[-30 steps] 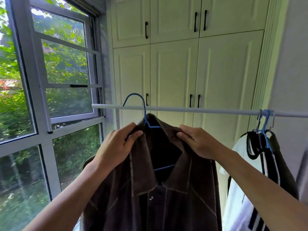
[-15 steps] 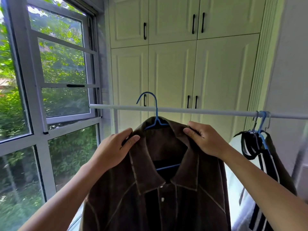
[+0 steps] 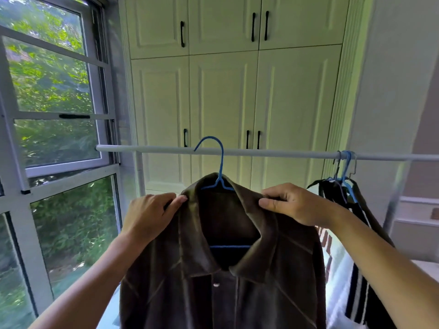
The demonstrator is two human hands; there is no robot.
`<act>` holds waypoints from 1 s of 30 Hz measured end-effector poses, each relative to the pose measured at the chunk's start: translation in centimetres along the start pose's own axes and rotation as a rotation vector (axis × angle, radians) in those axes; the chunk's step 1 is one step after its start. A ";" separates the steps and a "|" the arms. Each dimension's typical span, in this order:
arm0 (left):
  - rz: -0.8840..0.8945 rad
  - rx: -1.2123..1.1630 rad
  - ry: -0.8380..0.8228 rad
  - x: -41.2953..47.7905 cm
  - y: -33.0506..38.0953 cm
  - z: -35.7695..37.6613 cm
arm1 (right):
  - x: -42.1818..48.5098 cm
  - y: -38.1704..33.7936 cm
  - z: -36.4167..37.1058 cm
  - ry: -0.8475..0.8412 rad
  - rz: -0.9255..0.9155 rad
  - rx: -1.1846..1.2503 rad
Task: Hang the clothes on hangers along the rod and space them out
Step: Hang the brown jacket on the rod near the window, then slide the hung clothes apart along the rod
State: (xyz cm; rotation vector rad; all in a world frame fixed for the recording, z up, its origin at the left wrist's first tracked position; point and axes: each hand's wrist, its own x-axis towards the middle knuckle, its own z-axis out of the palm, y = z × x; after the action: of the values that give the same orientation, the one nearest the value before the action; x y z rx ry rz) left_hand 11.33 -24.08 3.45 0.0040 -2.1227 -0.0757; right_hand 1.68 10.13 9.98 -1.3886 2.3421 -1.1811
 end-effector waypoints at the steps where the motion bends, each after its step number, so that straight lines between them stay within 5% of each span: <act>1: 0.021 -0.009 -0.010 0.3 0.2 0.7 | -0.7 0.3 -0.3 -0.029 0.033 0.054; 5: 0.078 -0.081 0.000 1.6 1.2 3.2 | -2.6 1.7 -0.5 -0.036 0.061 0.266; 11: 0.046 -0.113 -0.037 5.2 4.4 7.0 | -4.1 3.6 -1.3 0.208 0.034 0.502; 20: -0.225 -0.370 -0.211 6.3 11.0 11.4 | -5.4 6.1 -2.0 0.416 0.003 0.441; 30: -0.305 -0.597 -0.297 5.8 17.2 11.8 | -3.8 8.2 -4.8 0.823 0.128 0.402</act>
State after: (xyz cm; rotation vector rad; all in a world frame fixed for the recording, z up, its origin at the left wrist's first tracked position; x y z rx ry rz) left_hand -1.30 -6.45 3.10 -0.0389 -2.2984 -0.9352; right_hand -4.11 17.81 6.54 -0.6630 2.3500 -2.3394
